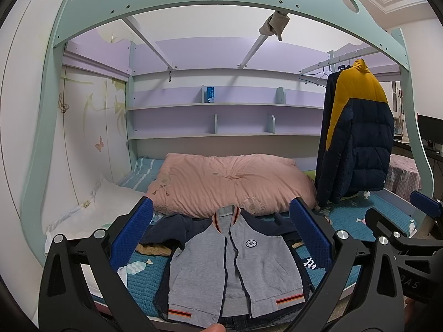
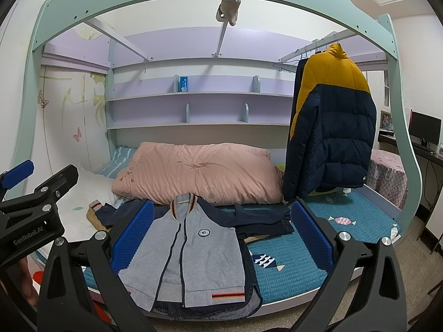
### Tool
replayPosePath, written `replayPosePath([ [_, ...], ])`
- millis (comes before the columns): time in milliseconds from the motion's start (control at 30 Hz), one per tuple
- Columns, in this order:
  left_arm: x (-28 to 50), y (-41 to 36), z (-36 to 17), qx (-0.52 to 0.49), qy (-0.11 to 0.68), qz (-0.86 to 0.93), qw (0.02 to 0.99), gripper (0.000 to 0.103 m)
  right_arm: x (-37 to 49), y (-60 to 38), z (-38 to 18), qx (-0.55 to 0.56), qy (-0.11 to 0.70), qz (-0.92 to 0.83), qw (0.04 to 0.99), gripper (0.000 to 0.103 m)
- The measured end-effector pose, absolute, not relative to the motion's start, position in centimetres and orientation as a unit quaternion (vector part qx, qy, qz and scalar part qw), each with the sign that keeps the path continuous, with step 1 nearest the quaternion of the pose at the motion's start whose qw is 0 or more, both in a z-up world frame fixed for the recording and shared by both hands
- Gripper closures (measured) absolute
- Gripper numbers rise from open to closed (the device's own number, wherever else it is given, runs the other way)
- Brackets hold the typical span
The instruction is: Fold large clothes
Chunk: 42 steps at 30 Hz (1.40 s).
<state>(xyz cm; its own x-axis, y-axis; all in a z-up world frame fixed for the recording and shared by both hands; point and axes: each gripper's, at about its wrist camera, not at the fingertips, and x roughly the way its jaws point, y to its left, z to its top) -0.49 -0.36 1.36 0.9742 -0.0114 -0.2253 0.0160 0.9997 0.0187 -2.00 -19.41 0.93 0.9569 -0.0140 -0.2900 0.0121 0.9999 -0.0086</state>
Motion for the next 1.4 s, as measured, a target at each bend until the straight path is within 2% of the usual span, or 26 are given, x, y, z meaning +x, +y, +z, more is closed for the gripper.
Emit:
replayPosePath([
  [900, -0.6, -0.5, 1.9, 0.019, 0.130, -0.001, 0.991, 0.005, -1.9, -19.8, 0.3, -0.001, 0.166, -0.006, 0.986, 0.007],
  [1400, 3.3, -0.9, -1.3, 0.039, 0.174, 0.000, 0.984, 0.005, 1.5, -20.2, -2.3, 0.009, 0.215, -0.001, 0.977, 0.007],
])
